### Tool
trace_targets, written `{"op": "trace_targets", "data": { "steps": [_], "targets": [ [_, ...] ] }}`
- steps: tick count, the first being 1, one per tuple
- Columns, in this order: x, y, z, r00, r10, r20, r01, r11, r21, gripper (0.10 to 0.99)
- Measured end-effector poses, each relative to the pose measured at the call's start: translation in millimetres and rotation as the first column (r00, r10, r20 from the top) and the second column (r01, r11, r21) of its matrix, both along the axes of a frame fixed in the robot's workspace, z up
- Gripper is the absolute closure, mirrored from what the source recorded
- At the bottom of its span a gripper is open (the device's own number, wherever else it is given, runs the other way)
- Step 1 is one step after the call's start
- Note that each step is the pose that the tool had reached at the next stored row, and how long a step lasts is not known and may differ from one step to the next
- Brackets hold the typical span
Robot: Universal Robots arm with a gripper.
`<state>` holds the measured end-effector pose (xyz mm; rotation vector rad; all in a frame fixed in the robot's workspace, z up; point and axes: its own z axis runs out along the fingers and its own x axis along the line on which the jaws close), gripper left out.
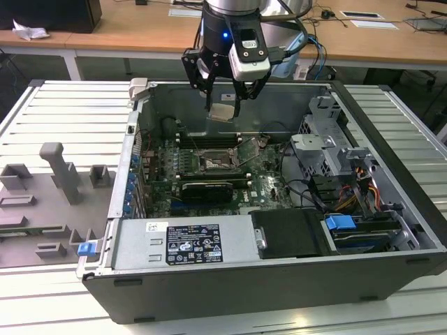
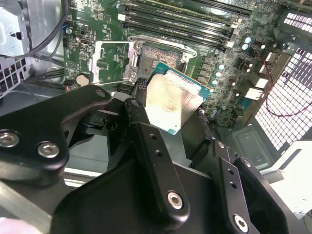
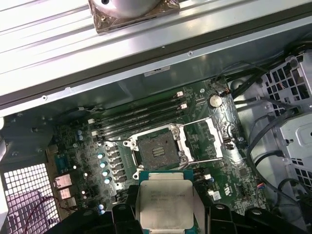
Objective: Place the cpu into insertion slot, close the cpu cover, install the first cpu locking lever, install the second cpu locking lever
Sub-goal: 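Place the cpu into insertion slot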
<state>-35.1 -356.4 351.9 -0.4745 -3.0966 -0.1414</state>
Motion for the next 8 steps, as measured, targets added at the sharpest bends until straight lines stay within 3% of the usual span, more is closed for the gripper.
{"op": "trace_targets", "data": {
  "steps": [8],
  "targets": [
    [0.0,0.0,-0.5,0.9994,-0.035,0.0000,0.035,0.9994,0.000,0.557]
  ]
}}
